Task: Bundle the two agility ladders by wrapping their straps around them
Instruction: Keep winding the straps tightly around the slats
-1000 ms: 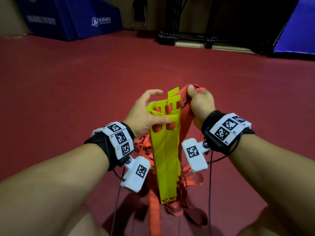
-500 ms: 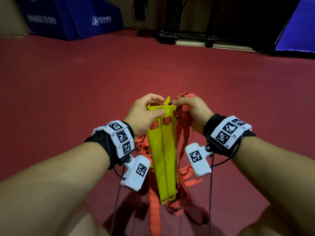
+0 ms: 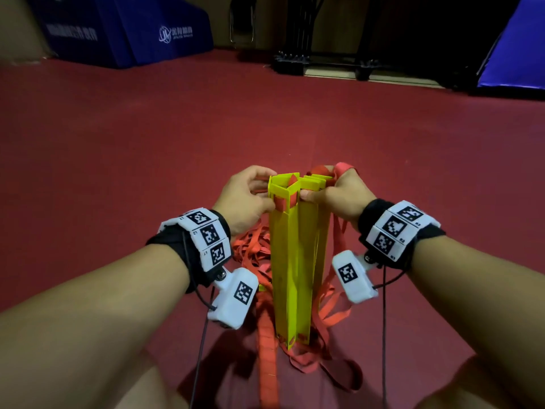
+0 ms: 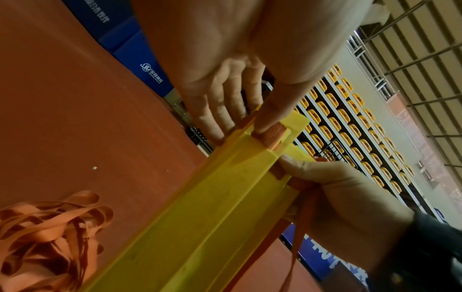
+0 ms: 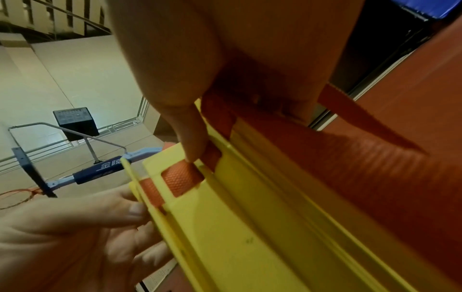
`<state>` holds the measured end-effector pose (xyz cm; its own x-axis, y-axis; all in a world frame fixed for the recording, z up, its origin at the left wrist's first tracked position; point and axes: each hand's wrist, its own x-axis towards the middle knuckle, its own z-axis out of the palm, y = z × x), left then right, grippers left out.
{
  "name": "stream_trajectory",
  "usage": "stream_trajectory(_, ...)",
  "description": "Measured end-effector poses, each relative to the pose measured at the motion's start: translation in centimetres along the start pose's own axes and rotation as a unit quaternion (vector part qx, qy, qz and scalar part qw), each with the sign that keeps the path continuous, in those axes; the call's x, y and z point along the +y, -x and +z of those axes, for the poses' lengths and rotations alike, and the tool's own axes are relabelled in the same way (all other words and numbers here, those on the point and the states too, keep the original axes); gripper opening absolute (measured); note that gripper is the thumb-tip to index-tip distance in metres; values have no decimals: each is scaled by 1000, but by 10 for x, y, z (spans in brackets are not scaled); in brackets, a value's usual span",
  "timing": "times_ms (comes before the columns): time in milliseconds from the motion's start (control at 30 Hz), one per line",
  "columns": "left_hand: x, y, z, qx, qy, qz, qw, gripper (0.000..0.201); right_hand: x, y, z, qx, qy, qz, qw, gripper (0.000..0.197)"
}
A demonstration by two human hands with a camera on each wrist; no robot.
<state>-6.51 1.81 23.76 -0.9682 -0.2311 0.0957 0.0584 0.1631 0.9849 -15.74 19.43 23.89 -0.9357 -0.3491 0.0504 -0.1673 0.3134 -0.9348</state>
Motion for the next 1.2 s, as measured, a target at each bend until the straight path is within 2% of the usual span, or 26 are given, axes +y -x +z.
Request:
stream_trajectory(67,-3,-2,2,37,-18,-16,999,50,-2,4,-2,-20,0,-7,1000,45)
stream_trajectory(167,0,-4,5,95,-38,-45,994,40,1,4,-4,-26,22,-12,999,66)
stream_trajectory(267,4,-4,7,115,-68,-65,989,29,2,5,-7,-14,-1,-5,1000,82)
stream_trajectory(300,5,-3,9,116,-69,-74,988,23,3,5,-7,-9,-11,-3,1000,79)
stream_trajectory(400,6,-1,14,102,-28,-91,990,13,1,7,-7,-6,-29,-3,1000,48)
stream_trajectory(433,8,-1,16,93,-12,-91,991,13,-1,8,-6,-16,-36,-8,999,43)
stream_trajectory(500,10,1,17,63,17,-85,994,15,-2,10,-3,-37,-60,-16,997,40)
stream_trajectory(600,10,5,19,22,1,-61,998,17,-9,14,1,-53,-110,1,992,33)
stream_trajectory(733,3,8,21,15,-61,-9,998,54,-12,16,2,-67,-130,19,989,43)
stream_trajectory(833,0,9,21,2,-117,4,993,69,-12,20,4,-75,-126,16,989,45)
stream_trajectory(900,2,12,21,3,-164,13,986,70,-16,25,5,-93,-122,-1,988,37)
stream_trajectory(967,5,13,21,17,-205,18,979,62,-18,27,5,-106,-110,-13,988,43)
stream_trajectory(1200,9,15,15,-2,-239,31,970,52,-24,37,-5,-139,-97,-18,985,37)
